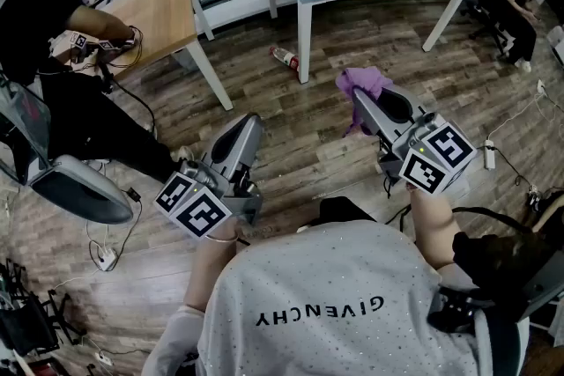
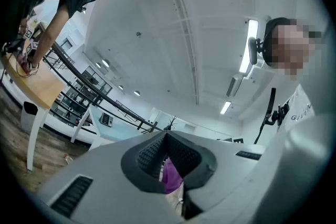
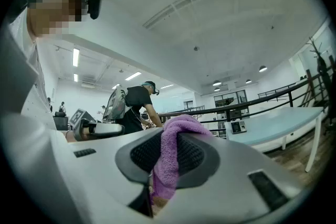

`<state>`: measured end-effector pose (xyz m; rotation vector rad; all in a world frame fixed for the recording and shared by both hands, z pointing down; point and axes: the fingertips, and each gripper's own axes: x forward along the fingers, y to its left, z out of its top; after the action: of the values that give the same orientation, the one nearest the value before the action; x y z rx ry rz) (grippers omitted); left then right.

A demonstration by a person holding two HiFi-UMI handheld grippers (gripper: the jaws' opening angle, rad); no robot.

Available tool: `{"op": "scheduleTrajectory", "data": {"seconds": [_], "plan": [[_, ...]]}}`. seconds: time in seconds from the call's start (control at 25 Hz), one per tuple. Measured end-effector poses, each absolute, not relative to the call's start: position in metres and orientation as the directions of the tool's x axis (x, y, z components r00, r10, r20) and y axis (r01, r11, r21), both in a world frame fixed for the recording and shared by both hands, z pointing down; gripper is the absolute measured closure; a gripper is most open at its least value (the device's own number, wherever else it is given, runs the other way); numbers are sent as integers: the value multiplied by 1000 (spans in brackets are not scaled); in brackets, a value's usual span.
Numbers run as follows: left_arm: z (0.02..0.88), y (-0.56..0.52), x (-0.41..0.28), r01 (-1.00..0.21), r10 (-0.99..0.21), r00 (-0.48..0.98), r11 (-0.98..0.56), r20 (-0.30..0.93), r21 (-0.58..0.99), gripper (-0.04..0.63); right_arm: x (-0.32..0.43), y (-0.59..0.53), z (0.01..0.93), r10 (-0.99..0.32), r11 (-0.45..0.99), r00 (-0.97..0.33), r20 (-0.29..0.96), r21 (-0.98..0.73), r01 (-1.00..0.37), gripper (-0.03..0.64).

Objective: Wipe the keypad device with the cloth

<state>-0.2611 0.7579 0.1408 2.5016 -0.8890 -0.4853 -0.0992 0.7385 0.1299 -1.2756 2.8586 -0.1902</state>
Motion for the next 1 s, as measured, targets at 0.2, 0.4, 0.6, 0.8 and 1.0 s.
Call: {"op": "scheduleTrajectory", "data": {"seconds": [0.2,0.4,0.6,0.8,1.0], "plan": [[138,755,-257,-501,-661,729,-694,-180,518,594,-93,738,133,-742,662,-669,49,-110,-742,555],[140,749,-256,-497,-661,726,-695,-189,520,594,-88,737,136,-750,653,-660,49,-103,-750,555],[144,741,-241,-485,-647,743,-697,-171,529,594,-73,727,142,-765,631,-641,59,-131,-765,554],[147,707,-222,-503,-649,745,-698,-154,511,594,-52,691,149,-762,625,-646,31,-222,-748,554],[141,645,-195,-528,-671,720,-693,-174,490,594,-25,634,146,-760,638,-650,10,-182,-748,554]]}}
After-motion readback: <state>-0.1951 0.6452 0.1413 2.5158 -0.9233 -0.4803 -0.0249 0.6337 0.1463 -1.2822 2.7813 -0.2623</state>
